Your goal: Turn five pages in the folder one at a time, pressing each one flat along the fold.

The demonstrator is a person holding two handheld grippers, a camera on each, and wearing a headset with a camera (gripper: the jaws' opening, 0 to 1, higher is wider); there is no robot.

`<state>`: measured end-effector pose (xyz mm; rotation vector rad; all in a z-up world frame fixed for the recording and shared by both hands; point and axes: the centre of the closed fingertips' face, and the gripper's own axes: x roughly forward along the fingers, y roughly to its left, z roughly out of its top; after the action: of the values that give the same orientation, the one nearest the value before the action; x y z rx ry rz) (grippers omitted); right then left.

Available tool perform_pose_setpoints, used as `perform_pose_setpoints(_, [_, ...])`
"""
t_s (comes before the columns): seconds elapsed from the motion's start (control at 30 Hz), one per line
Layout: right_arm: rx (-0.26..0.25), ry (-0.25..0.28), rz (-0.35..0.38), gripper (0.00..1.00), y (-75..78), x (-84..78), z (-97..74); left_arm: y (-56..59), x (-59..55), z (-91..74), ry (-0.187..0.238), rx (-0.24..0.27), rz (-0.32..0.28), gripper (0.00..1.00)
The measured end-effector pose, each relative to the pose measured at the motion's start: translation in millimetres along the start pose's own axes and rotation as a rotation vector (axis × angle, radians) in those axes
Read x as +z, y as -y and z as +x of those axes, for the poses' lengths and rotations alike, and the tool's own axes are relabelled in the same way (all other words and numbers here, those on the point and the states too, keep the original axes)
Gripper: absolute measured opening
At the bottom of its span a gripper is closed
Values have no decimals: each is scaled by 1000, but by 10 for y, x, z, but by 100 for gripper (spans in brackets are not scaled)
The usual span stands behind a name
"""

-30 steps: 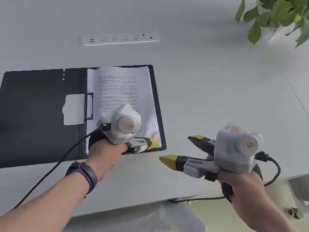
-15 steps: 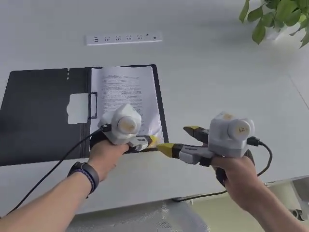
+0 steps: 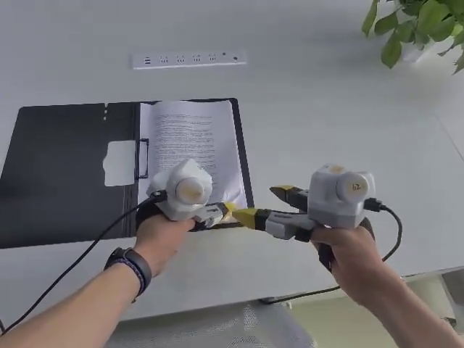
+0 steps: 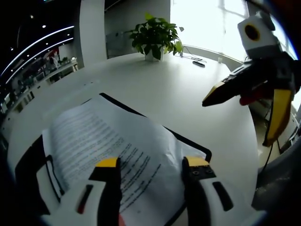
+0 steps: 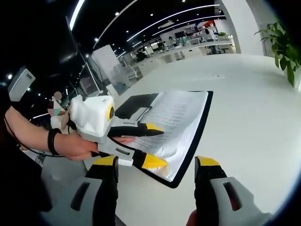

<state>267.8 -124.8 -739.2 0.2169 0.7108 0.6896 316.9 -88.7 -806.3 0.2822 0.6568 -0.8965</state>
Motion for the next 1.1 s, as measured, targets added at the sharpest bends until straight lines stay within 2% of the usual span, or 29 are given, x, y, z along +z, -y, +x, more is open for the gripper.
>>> perform_pose_setpoints(0.4, [81, -4, 20, 59, -15, 148, 384, -5, 5, -12, 14, -11, -29, 52])
perform_pose_setpoints(0.67, [104, -15, 44, 57, 8, 137, 508, -18, 10, -24, 30, -14, -60, 50])
perform_pose_setpoints(0.87, [118, -15, 79, 55, 31, 133, 602, -14, 9, -25, 29, -13, -58, 50])
perform_pose_setpoints(1.1, [124, 14, 143, 47, 92, 154, 659, -9, 7, -22, 27, -18, -57, 51])
